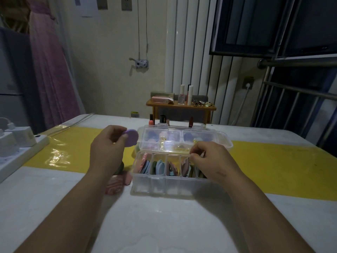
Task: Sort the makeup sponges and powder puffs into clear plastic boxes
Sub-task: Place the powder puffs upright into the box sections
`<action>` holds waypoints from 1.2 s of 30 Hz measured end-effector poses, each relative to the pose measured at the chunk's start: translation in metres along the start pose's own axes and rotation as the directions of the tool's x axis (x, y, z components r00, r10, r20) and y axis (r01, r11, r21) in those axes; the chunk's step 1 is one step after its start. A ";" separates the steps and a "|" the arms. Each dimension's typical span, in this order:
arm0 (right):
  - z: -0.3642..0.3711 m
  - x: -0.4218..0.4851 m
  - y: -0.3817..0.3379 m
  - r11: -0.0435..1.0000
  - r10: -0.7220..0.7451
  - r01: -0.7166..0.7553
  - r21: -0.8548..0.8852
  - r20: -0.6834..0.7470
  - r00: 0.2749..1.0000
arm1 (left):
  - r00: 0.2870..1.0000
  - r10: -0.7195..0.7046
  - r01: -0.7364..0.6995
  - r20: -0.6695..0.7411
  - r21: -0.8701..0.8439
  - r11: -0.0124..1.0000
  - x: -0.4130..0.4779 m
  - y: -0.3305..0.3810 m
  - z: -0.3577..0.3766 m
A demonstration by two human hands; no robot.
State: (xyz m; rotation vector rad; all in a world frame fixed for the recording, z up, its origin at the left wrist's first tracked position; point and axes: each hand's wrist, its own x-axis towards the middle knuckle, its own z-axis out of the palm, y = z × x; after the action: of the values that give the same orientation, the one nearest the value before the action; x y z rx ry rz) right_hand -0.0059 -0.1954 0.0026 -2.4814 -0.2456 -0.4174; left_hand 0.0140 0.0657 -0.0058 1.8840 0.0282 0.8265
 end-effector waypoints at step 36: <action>-0.016 0.002 -0.002 0.956 0.109 -0.041 0.289 -0.222 0.969 | 0.929 -0.169 0.025 0.328 0.403 0.915 -0.010 0.005 0.016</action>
State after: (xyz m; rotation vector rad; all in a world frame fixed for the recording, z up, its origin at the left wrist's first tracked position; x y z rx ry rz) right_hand -0.0082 -0.2030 0.0165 -2.1304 -0.1033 -0.5966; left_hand 0.0134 0.0466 -0.0108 2.3711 0.0677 0.4141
